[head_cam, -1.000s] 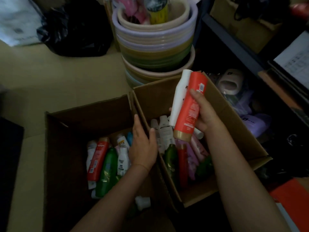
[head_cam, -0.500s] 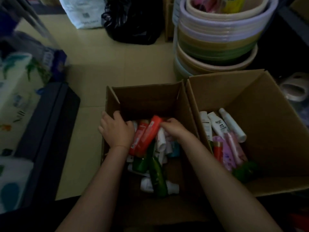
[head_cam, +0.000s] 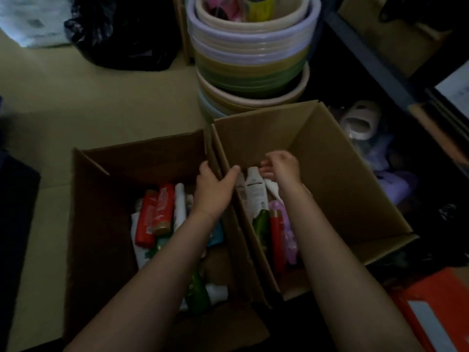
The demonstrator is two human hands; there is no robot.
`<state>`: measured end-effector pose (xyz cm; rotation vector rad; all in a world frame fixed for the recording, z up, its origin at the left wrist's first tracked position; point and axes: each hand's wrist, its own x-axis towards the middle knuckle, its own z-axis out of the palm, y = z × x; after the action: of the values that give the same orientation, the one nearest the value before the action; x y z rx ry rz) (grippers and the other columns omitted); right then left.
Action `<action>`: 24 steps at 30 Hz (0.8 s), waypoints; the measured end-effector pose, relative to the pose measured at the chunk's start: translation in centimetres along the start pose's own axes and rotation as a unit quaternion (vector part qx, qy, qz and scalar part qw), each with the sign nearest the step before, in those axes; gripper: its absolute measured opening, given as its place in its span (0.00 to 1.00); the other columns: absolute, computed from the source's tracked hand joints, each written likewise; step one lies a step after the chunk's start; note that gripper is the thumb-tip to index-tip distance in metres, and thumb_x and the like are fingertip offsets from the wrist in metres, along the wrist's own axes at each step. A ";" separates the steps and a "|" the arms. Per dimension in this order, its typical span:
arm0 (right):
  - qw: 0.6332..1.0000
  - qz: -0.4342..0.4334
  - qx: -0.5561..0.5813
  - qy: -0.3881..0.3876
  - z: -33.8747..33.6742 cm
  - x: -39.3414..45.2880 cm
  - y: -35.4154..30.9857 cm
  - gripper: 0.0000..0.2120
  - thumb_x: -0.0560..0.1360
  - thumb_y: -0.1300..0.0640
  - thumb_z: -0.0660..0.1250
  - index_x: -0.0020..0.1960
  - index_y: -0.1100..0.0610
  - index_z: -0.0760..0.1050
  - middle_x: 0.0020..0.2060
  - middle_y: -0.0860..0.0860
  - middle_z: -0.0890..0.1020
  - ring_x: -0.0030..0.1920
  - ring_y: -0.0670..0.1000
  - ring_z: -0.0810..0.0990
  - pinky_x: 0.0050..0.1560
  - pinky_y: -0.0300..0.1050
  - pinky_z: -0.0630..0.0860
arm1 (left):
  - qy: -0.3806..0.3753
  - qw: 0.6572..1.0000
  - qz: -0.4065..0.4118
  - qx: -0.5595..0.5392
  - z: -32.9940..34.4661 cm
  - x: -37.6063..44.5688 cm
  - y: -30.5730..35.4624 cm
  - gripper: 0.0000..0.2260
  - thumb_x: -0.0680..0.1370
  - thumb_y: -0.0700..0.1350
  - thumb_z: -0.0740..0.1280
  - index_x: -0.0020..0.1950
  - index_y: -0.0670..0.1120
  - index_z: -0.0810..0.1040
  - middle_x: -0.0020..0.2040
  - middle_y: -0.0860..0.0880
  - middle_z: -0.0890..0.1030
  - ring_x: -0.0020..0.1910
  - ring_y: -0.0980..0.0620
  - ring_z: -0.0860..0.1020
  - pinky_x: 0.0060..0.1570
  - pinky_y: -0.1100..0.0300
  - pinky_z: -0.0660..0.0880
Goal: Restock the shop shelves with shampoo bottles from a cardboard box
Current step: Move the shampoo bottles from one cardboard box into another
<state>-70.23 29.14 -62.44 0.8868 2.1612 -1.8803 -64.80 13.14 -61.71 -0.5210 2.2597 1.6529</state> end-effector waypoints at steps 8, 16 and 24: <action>0.904 0.191 -0.370 -0.095 -2.2 5.1 11.9 0.33 0.70 0.47 0.75 0.69 0.59 0.70 0.64 0.55 0.78 0.61 0.57 0.78 0.57 0.48 0.75 | 0.013 0.997 -0.053 -0.063 3.5 1.6 -3.2 0.28 0.69 0.54 0.67 0.69 0.63 0.69 0.59 0.52 0.80 0.58 0.47 0.79 0.61 0.41 0.76; 0.936 0.260 -0.207 -0.113 -0.9 3.8 14.4 0.26 0.67 0.63 0.77 0.61 0.59 0.72 0.53 0.56 0.79 0.56 0.60 0.79 0.57 0.56 0.78 | 0.033 0.997 -0.017 -0.061 3.9 1.7 -3.3 0.28 0.70 0.53 0.64 0.71 0.61 0.69 0.53 0.52 0.81 0.52 0.49 0.80 0.57 0.44 0.77; 0.951 0.214 -0.205 -0.087 -1.2 3.9 16.4 0.20 0.71 0.57 0.74 0.61 0.58 0.76 0.56 0.58 0.82 0.54 0.58 0.82 0.55 0.50 0.80 | 0.035 0.998 -0.011 -0.048 4.1 1.7 -3.1 0.29 0.70 0.53 0.62 0.73 0.59 0.67 0.56 0.49 0.80 0.52 0.48 0.79 0.55 0.49 0.78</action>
<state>-64.61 32.32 -78.08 0.9591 1.9475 -1.2008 -64.79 16.05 -66.31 -0.6347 2.2226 1.7652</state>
